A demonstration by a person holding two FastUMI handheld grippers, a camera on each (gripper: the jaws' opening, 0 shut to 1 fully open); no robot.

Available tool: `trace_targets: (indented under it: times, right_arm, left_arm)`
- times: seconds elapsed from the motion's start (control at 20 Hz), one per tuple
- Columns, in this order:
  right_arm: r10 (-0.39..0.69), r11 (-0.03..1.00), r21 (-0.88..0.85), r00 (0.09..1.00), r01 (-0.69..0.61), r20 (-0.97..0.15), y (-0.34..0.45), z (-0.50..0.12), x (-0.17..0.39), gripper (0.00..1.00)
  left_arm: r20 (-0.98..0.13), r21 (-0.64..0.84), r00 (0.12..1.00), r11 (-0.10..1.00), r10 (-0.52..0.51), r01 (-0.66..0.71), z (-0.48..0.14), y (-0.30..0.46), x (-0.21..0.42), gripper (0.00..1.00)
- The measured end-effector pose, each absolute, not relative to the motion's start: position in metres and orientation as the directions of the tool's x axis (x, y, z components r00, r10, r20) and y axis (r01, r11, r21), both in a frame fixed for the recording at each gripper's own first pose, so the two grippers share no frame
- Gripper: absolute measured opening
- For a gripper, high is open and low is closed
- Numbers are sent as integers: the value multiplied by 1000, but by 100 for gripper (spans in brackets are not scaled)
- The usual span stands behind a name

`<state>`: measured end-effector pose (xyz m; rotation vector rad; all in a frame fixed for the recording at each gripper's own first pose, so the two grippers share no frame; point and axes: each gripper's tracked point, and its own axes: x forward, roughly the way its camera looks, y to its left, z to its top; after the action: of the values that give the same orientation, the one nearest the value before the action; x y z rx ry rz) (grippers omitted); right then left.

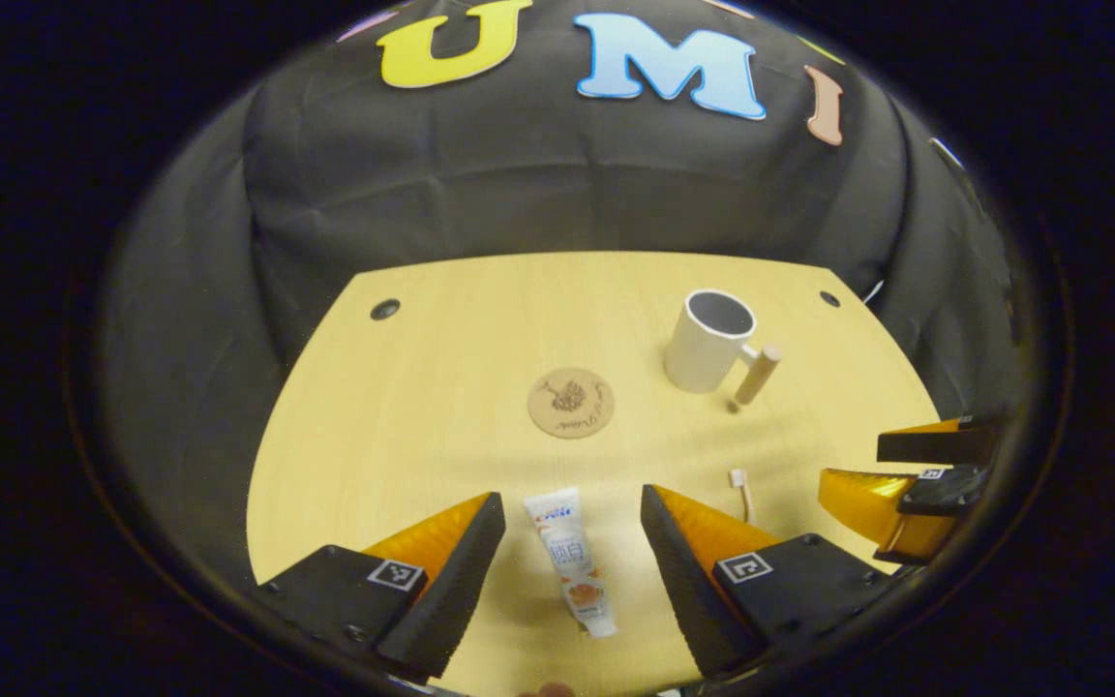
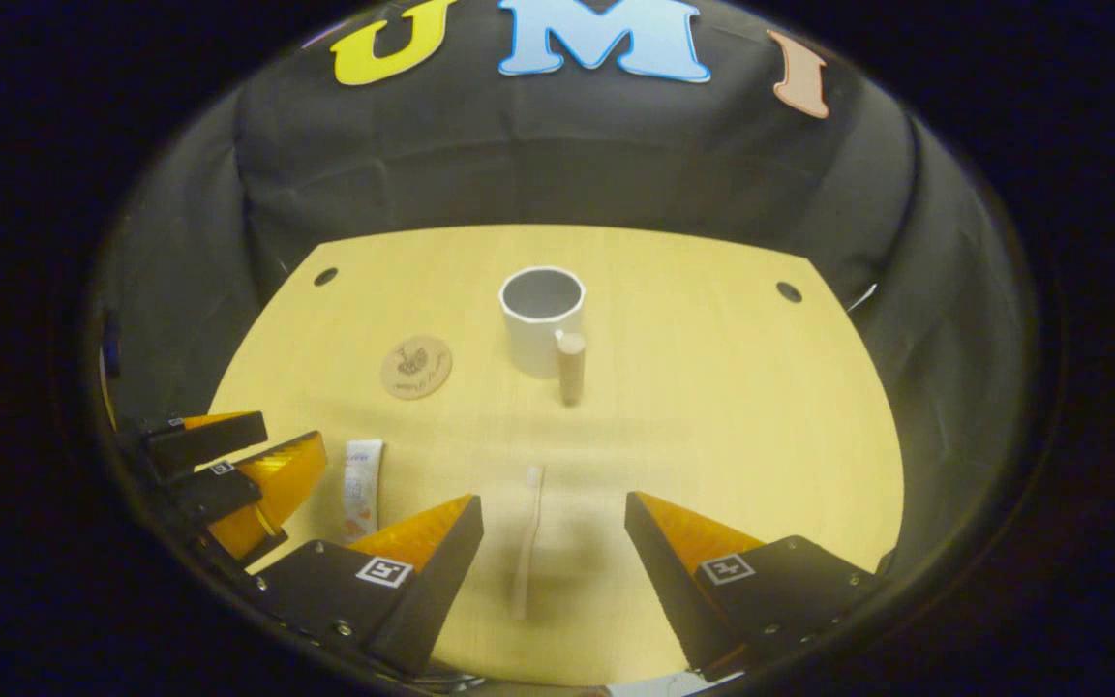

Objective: Put the toothbrush and toothpaste on the desktop into the cup, then pick up the cup and place it on the coaster on the desktop.

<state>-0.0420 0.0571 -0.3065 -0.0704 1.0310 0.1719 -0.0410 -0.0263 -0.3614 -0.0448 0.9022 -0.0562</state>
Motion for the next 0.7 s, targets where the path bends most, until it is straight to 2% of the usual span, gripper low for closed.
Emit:
trace_targets:
  times: [0.25,0.3,0.35,0.7]
  right_arm:
    - [117,986,65,350,-156,-929,60,-352,-54,93]
    - [117,986,72,319,-150,-940,62,-360,-58,93]
    - [119,987,80,295,-142,-948,62,-365,-60,93]
    - [91,991,74,153,-114,-984,63,-400,-69,93]
  left_arm:
    - [-876,-100,473,995,-92,7,-414,-30,-59,96]
    - [-888,-108,449,994,-97,2,-423,-30,-61,100]
    - [-899,-112,427,994,-99,-4,-432,-30,-62,96]
    - [-955,-98,285,995,-87,-26,-470,-30,-69,96]
